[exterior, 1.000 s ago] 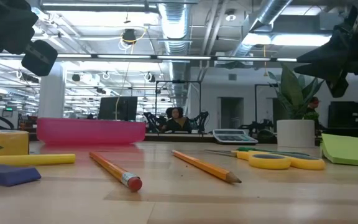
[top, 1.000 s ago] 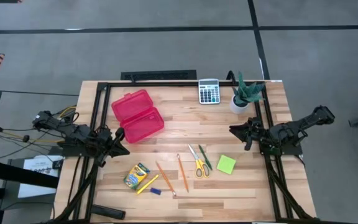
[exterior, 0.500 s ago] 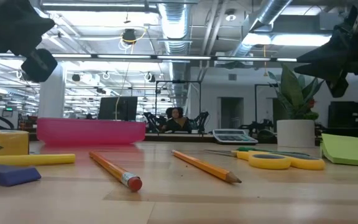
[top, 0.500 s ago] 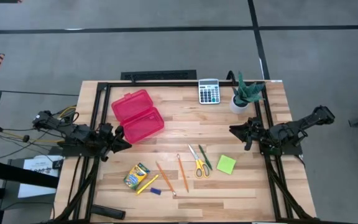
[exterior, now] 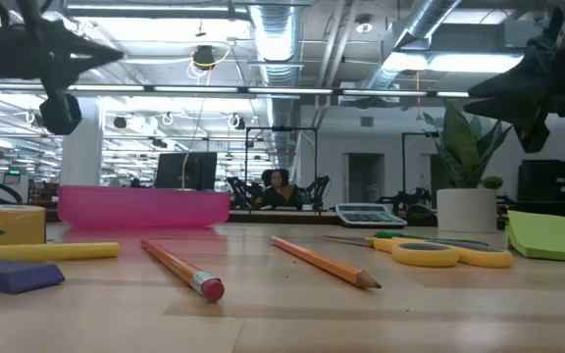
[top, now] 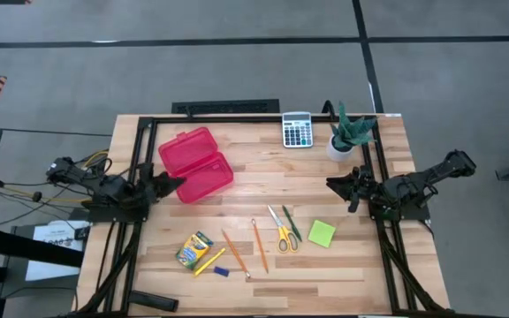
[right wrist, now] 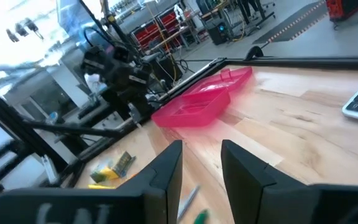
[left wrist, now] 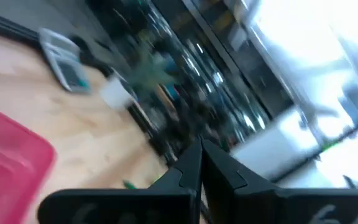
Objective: Pack school essentials
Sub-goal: Put the yellow scissors into the red supply box
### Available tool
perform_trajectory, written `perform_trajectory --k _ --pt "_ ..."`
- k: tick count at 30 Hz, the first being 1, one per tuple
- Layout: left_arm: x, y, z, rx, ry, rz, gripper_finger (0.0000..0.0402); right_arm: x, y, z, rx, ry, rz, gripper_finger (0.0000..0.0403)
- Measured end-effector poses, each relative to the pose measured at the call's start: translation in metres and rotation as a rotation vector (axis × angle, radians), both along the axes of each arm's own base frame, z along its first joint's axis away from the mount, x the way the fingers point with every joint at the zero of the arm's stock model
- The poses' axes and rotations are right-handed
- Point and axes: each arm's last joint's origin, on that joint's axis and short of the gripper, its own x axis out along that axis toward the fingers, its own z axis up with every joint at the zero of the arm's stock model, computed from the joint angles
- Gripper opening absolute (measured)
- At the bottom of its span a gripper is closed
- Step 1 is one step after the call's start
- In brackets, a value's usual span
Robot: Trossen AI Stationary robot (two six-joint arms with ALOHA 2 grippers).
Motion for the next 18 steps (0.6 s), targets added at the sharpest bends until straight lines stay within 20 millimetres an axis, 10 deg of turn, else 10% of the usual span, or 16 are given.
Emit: perform_trajectory --k 10,18 --pt "-0.003 0.007 0.002 -0.145 -0.052 0.232 0.0009 0.000 -0.002 0.008 0.293 -0.128 -0.007 0.0125" --pt "-0.005 0.005 0.013 -0.139 -0.125 0.142 0.0100 0.014 0.003 0.062 -0.010 0.041 0.064 0.0180"
